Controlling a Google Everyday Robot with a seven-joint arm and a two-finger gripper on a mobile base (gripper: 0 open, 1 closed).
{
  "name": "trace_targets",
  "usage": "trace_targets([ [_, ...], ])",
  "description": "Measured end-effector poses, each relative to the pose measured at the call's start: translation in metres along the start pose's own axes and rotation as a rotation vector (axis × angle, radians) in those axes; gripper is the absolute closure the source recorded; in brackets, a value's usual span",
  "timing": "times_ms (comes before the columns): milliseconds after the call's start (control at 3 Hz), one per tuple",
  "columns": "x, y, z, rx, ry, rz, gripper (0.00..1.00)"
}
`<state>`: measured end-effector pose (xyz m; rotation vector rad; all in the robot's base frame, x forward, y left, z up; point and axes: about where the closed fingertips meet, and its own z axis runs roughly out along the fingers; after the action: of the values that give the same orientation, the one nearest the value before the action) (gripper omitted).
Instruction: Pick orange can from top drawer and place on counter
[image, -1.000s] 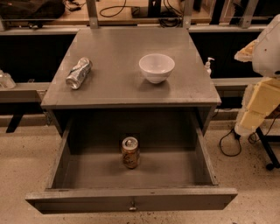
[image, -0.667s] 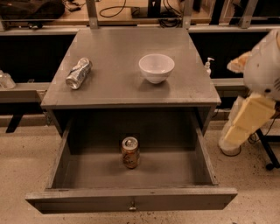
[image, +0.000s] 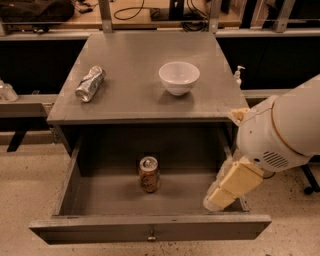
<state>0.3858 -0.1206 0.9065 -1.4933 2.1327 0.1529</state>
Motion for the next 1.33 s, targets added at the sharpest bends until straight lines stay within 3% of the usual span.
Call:
trace_targets([
  [333, -0.011, -0.008, 0.012, -0.026, 0.001, -0.074, 0.00],
  [667, -0.009, 0.000, 0.060, -0.110, -0.076, -0.117, 0.00],
  [1000, -0.037, 0.016, 0.123, -0.171, -0.291, -0.143, 0.00],
  [1333, -0.059, 0.006, 0.149, -0.130, -0.432, -0.160, 0.00],
])
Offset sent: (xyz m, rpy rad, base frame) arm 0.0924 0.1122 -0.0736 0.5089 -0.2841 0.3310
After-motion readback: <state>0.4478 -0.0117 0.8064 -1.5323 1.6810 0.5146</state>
